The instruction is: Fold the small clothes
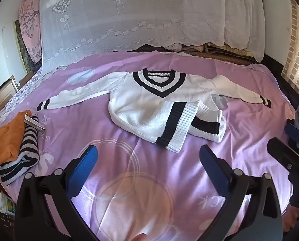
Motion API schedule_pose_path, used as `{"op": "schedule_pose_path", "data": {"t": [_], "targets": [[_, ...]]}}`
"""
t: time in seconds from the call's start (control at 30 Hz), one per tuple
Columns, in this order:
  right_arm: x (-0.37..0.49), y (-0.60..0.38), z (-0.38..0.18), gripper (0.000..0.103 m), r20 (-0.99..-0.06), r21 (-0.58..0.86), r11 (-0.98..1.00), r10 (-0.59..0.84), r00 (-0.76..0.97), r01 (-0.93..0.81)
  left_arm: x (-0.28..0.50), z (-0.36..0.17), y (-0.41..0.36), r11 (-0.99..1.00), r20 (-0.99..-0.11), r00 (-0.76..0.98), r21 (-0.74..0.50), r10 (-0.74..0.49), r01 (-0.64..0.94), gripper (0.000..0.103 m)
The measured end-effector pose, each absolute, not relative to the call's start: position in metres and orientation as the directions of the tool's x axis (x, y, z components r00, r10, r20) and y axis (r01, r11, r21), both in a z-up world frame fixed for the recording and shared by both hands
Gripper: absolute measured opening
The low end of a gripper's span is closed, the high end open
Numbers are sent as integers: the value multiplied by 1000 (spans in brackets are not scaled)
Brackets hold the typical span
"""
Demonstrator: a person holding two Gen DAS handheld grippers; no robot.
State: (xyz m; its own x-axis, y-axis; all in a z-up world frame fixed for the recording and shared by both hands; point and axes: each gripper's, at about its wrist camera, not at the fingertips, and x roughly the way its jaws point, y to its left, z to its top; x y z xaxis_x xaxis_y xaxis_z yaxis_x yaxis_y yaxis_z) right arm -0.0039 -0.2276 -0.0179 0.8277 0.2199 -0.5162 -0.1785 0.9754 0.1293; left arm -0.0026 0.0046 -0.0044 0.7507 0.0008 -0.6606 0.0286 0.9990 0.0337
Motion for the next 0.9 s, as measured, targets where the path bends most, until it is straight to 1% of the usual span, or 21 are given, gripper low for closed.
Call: {"op": "schedule_pose_path", "data": {"t": [0.9], "targets": [[-8, -222, -12, 100, -514, 131, 975, 223, 828, -181, -4, -7, -5, 999, -676, 737, 32, 0, 30, 99]]}}
